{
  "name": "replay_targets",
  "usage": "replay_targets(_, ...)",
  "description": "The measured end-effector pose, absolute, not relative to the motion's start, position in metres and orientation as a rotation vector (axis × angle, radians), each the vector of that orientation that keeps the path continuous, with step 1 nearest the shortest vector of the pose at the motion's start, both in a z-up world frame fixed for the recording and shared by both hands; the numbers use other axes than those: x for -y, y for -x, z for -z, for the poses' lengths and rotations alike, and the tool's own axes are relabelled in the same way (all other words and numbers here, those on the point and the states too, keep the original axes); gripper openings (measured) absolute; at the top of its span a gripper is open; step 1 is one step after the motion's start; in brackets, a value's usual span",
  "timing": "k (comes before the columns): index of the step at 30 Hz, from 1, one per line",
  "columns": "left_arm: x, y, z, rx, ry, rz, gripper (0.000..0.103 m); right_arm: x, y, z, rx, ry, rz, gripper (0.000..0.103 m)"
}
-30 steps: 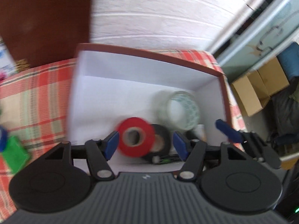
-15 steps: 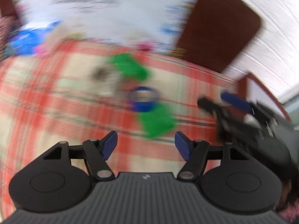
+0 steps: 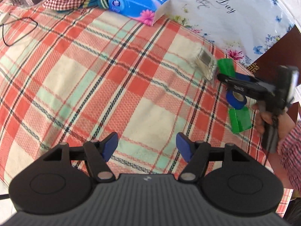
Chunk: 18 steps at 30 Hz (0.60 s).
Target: Organize objects
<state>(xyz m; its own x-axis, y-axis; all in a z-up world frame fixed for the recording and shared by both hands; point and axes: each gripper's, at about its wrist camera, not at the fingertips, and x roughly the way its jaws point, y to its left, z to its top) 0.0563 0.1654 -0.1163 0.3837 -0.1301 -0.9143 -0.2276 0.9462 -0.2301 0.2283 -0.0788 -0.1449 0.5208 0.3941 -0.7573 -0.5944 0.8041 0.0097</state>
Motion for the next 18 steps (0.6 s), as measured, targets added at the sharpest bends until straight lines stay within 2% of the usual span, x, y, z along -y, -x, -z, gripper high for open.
replay_targets(8,-0.11,-0.087,0.1,-1.168,0.333,0.123,0.069,0.128,-0.133,0.089,-0.737,0.079,-0.556,0.057)
replay_targets(11,-0.063,-0.096,0.083,-1.144,0.305,0.239,0.07,0.144,-0.102,0.082,-0.735,0.102,-0.522,0.057)
replay_targets(13,-0.027,-0.096,0.072,-1.127,0.285,0.321,0.075,0.157,-0.088,0.077,-0.731,0.104,-0.504,0.057)
replay_targets(18,0.059,-0.087,0.058,-1.127,0.221,0.488,0.076,0.204,-0.067,0.058,-0.693,0.067,-0.454,0.057)
